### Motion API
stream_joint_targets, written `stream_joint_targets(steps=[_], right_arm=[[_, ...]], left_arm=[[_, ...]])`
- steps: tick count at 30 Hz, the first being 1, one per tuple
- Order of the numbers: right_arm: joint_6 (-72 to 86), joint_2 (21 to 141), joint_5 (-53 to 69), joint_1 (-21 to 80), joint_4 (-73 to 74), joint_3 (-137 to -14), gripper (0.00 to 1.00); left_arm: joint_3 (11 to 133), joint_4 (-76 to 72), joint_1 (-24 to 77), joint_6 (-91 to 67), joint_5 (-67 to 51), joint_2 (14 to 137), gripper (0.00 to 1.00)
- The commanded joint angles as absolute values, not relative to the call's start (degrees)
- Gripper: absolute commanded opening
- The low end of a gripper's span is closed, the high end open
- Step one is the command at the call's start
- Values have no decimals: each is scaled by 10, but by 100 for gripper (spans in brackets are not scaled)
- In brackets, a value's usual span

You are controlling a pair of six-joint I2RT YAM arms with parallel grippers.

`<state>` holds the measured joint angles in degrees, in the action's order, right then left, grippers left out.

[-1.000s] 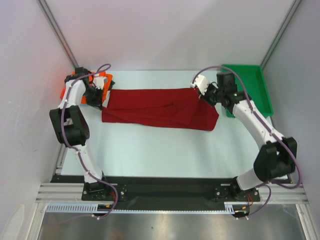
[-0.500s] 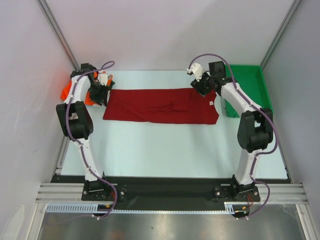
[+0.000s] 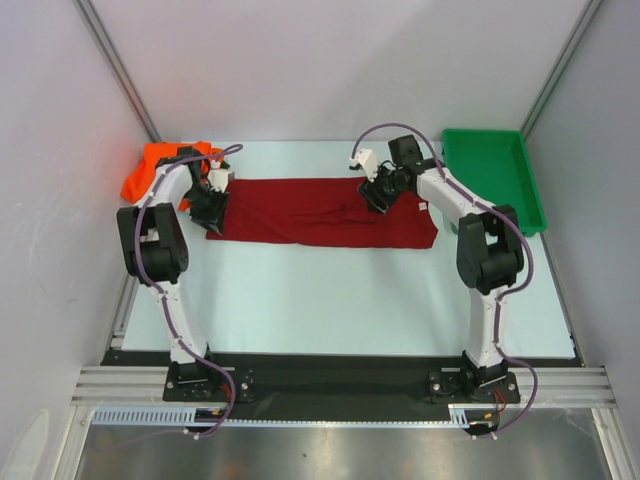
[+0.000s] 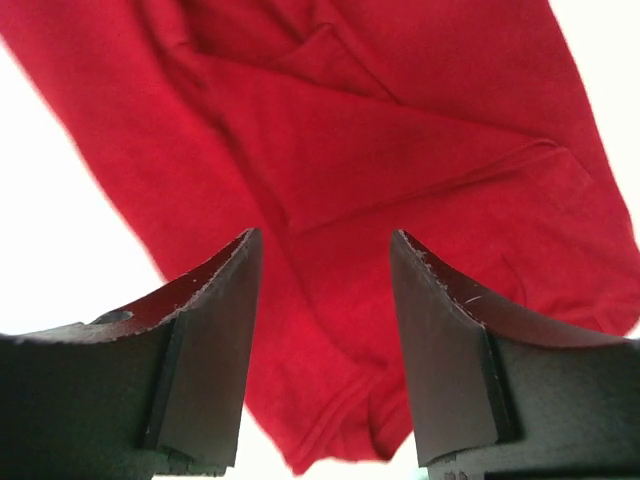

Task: Fold and stack the t-shirts
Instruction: Fold the tshirt

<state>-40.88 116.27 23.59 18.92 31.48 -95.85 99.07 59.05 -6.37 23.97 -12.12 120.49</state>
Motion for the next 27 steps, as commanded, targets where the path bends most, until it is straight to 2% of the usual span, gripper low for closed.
stream_joint_targets(steps=[1,7,12,15,16,19,27], right_arm=[[-393,1199,255,179,330,-1017,59],[-397,1266,271,175,381,-1086,60],[-418,1273,288,174,402,-1085,61],[-430,1274,294,174,418,-1081,61],[-432,1275,295,174,420,-1080,61],[-439,1275,297,174,424,-1075,61],[-438,1283,301,174,428,-1071,62]], left_arm=[[987,571,-64,222,-115,1216,40],[984,565,-68,222,-96,1242,34],[979,562,-71,222,-89,1252,26],[975,560,-70,221,-88,1256,18],[971,558,-70,221,-86,1255,10],[957,553,-70,221,-79,1252,0],[903,539,-70,221,-73,1217,0]])
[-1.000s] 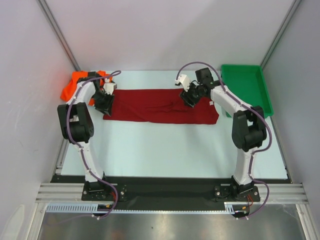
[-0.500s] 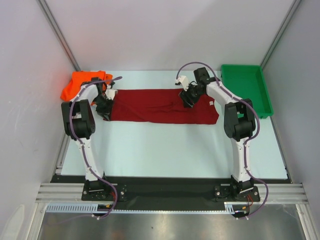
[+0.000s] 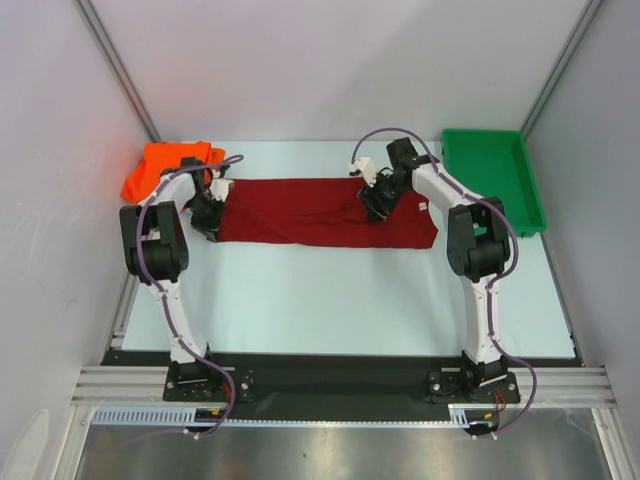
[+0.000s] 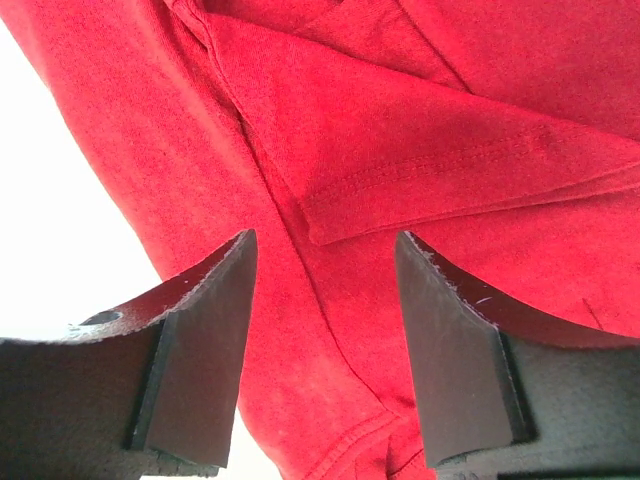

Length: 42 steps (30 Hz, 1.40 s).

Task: Fold and stack the t-shirts
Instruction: Fold the tshirt

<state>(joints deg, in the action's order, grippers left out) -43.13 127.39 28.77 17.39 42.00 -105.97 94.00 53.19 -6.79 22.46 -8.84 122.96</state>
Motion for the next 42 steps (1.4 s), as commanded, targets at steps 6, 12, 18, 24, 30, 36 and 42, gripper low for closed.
stream_joint_targets(steps=[6,12,18,24,30,36,42], right_arm=[[-439,1289,304,178,424,-1067,63],[-435,1298,284,185,403,-1064,59],[-437,1311,270,190,403,-1081,24],[-422,1283,230,191,340,-1073,7],[-421,1296,208,206,296,-1135,5],[-385,1343,173,213,251,-1236,7],[-349,1331,134,221,221,-1237,55]], left_arm=[[876,537,-72,222,-71,1198,0],[864,536,-72,225,-61,1187,0],[857,534,-72,225,-51,1183,0],[850,530,-73,227,-47,1179,0],[842,529,-73,229,-47,1169,0],[841,534,-75,230,-43,1159,0],[849,542,-75,232,-44,1152,1]])
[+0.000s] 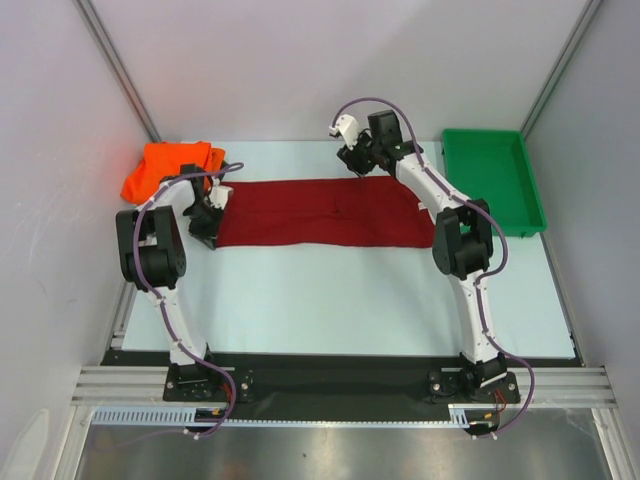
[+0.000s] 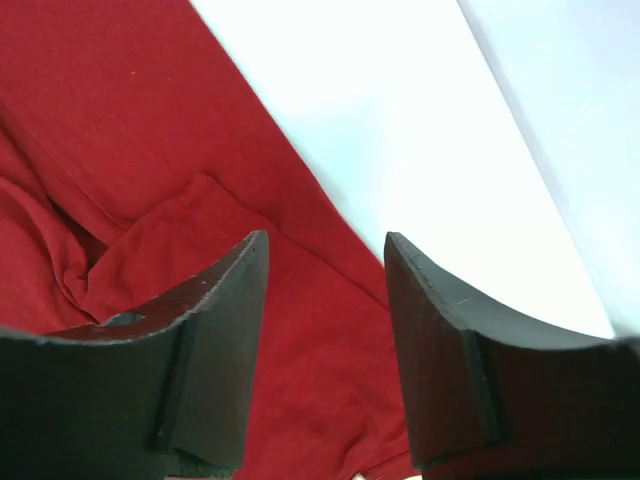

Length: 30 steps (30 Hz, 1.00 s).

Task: Fold and stack the t-shirts
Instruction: Fold the tshirt

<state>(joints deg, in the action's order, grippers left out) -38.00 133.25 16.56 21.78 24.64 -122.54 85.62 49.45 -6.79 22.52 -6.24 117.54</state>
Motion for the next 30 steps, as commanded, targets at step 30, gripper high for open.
stream_joint_targets(steps=[30], right_arm=[[-397,1044,188,125,276,-825,58]], left_arm=[[847,527,-53,356,-78,1037,40]])
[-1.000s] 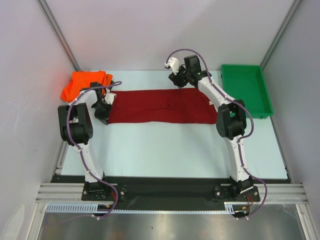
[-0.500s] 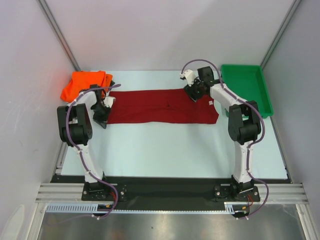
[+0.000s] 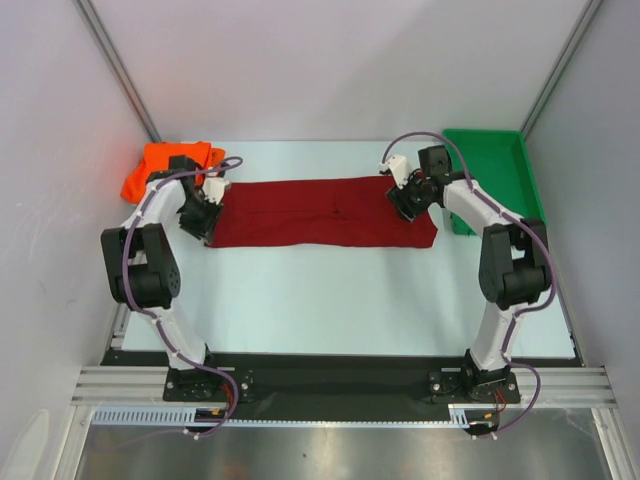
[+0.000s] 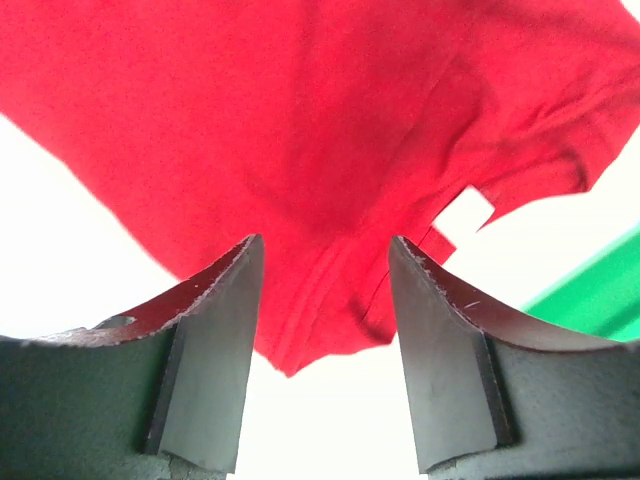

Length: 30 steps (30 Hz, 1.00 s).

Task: Fold and stack the t-shirts
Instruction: Fold the tshirt

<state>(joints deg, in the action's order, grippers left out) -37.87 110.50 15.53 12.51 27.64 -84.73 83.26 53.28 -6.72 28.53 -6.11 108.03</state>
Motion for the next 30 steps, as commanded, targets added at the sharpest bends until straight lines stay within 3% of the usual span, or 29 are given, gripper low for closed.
stream_joint_targets(steps=[1,12,24,26,30], right_arm=[[-388,1035,189,125,279,-822,58],[-393,976,185,137,300,-772,59],[-397,954,178,138,308,-748,59],[-398,957,174,137,307,-748,60],[-404,962,170,136,307,-744,60]], left_arm=[[847,530,-41,389,-75,1038,41],[871,550,-8,540,-33,1112,37],[921,556,-8,560,-6,1210,37],[919,556,-8,561,-2,1218,34],[899,560,-8,568,-2,1222,1]])
